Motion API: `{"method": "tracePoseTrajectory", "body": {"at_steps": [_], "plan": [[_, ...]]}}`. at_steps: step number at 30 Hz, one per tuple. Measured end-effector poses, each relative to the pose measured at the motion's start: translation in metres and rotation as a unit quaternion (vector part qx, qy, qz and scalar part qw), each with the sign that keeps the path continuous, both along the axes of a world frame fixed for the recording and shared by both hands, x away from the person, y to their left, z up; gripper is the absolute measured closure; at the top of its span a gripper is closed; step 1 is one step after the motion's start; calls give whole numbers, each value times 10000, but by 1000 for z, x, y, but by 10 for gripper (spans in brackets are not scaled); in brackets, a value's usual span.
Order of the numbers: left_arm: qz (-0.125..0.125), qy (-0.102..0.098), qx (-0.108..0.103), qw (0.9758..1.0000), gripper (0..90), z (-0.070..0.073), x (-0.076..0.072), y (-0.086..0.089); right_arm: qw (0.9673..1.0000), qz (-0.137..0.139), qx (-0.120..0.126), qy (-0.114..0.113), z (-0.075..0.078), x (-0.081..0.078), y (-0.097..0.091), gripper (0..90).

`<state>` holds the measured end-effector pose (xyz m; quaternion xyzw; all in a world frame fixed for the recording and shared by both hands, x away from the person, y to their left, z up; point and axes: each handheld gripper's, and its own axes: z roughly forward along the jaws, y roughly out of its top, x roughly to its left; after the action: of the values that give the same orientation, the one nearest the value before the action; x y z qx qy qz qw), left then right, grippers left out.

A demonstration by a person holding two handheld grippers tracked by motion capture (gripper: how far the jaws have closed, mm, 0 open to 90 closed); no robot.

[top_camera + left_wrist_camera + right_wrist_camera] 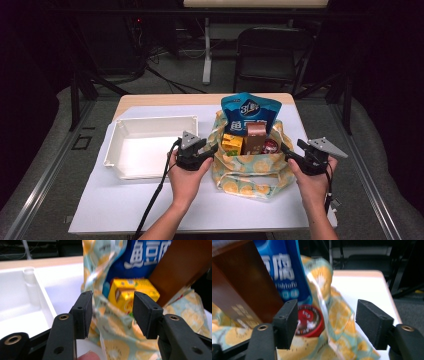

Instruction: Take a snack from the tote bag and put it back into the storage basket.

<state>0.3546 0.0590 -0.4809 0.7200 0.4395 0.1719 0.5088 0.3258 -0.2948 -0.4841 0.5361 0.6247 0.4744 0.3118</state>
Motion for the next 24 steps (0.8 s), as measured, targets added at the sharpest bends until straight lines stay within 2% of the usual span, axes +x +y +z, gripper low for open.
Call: {"method": "tracePoseTrajectory", "body": {"at_steps": [3,6,8,11,12,13,14,17,18,20,24], "plan": [[2,-58,71,10000,493,8,7,-3,10000,29,52,-77,5,5,0,333],[91,-43,99,9999,491,12,19,-7,9999,81,-74,-17,5,17,5,334],[151,32,112,9998,511,11,28,-10,9998,107,-139,25,2,27,9,336],[285,148,237,9992,539,7,40,-14,9996,192,-174,61,0,41,13,347],[348,200,341,9986,576,4,44,-16,9995,236,-178,80,-1,46,14,365],[375,272,424,9980,636,1,46,-18,9994,278,-177,115,-2,50,15,401],[351,361,456,9977,705,-2,48,-19,9991,303,-225,167,-3,54,16,487],[264,489,601,9966,810,-9,51,-24,9986,340,-301,275,-8,63,17,764],[220,521,622,9965,840,-12,51,-26,9984,302,-360,324,-9,66,17,826],[271,573,786,9949,881,-15,51,-28,9979,253,-421,423,-13,71,15,881],[289,609,864,9940,898,-21,48,-33,9975,346,-267,561,-22,77,12,898]]}}
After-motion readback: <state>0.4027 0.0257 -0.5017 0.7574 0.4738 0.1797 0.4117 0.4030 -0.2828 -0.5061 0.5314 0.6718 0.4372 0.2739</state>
